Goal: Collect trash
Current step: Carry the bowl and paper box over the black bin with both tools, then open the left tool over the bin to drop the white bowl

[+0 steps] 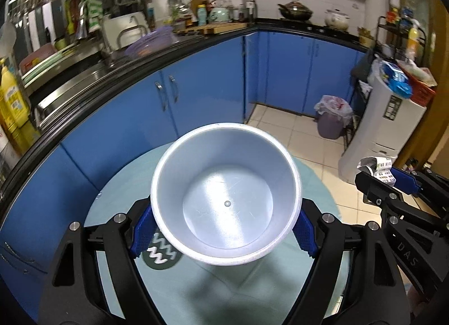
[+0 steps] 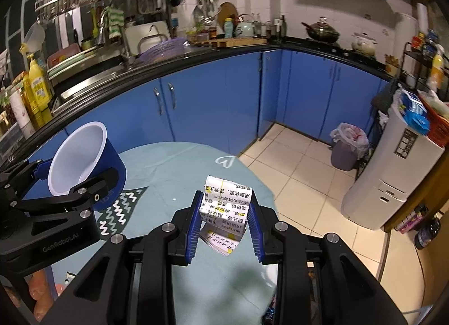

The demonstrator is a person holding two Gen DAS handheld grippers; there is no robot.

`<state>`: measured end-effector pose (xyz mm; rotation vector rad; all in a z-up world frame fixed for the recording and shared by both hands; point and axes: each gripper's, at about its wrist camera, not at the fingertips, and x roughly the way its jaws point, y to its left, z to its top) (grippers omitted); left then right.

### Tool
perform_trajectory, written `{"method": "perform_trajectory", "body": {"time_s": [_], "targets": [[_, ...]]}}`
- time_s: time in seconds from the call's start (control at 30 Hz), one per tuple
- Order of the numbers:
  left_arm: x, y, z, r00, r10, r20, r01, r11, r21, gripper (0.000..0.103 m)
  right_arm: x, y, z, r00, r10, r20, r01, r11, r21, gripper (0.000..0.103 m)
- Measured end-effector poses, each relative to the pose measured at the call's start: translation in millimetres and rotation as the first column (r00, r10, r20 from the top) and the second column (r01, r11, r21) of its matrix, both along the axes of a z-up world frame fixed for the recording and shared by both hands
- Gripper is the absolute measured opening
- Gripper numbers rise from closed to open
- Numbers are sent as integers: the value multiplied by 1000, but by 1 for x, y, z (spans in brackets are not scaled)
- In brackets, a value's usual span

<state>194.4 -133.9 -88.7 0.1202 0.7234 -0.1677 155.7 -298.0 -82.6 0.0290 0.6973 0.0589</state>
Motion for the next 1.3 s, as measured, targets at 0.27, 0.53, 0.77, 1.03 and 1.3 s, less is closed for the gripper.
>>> {"method": "perform_trajectory", "body": {"time_s": [0.27,0.53,0.77,1.03,1.3], "targets": [[-21,-51,8,996,-93,18,92,995,31,79,-28,-43,3,997,-79,18,79,997,12,30],[-37,-102,14,983,-182,33,180,982,62,79,-55,-85,3,988,-151,30,150,988,26,30],[-50,-141,13,969,-245,36,242,966,88,79,-76,-122,2,977,-209,34,207,977,41,30],[-58,-186,7,951,-308,20,303,944,128,79,-91,-159,-9,965,-260,18,259,964,57,30],[-67,-221,0,936,-351,7,345,924,166,79,-102,-192,-25,954,-299,-10,299,951,81,30]]}}
